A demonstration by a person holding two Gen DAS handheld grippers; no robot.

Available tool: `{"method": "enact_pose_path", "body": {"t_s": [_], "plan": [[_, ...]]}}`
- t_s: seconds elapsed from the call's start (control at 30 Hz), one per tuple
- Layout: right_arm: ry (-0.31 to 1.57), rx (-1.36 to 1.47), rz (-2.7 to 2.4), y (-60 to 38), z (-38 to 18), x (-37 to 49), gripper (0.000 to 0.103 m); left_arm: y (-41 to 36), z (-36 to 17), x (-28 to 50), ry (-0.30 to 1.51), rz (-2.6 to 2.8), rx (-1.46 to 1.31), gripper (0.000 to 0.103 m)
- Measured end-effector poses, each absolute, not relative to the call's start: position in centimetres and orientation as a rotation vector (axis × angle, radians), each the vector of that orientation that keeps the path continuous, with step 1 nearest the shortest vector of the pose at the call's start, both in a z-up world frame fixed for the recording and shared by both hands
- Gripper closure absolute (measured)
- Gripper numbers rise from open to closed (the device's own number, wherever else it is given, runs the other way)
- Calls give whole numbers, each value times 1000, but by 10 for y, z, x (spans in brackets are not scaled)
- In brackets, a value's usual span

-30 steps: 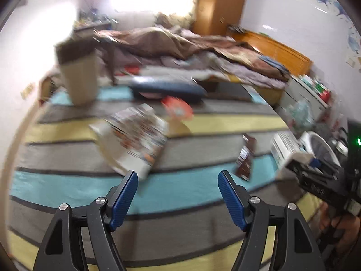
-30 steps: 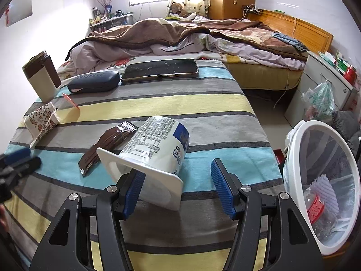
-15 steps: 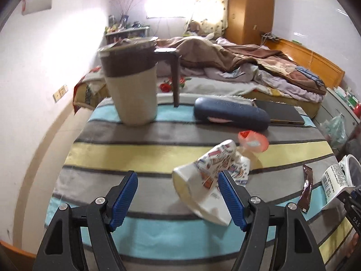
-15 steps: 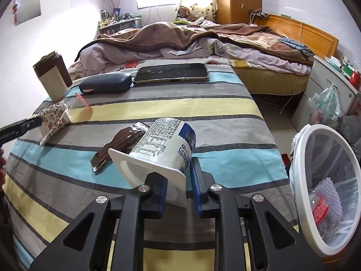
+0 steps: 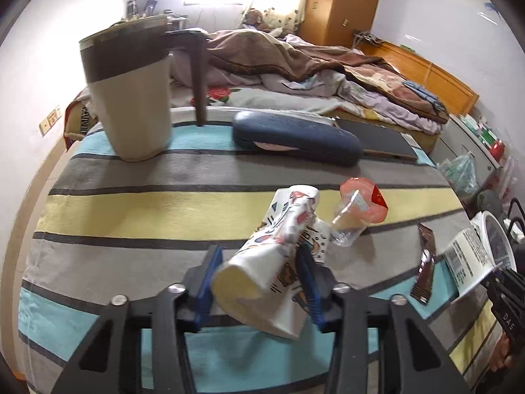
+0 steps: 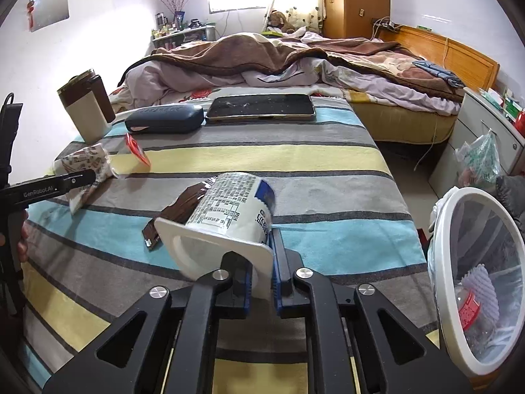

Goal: Collect trash
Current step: 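Grasp the white-and-blue yogurt cup with the right gripper while the left gripper grasps the patterned paper cup, then carry the yogurt cup and paper cup over the white bin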

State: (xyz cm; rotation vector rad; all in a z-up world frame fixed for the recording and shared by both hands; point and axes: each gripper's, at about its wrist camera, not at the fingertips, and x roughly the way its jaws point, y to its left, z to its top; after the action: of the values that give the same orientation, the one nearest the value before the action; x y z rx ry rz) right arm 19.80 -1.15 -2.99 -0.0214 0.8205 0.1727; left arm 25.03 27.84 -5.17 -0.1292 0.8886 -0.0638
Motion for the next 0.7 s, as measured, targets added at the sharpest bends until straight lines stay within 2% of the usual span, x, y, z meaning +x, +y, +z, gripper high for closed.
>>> {"method": "enact_pose_path", "body": {"t_s": [0.03, 0.17, 0.3, 0.7], "plan": [[820, -20, 176, -12, -30, 198, 91, 276, -51, 249, 887, -60, -122, 62], [809, -9, 181, -13, -29, 197, 91, 271, -47, 242, 875, -50, -125, 77], [799, -8, 187, -11, -28, 197, 92, 267, -46, 233, 873, -30, -134, 81], [775, 17, 214, -18, -21, 186, 92, 244, -26, 194, 815, -17, -122, 82]]}}
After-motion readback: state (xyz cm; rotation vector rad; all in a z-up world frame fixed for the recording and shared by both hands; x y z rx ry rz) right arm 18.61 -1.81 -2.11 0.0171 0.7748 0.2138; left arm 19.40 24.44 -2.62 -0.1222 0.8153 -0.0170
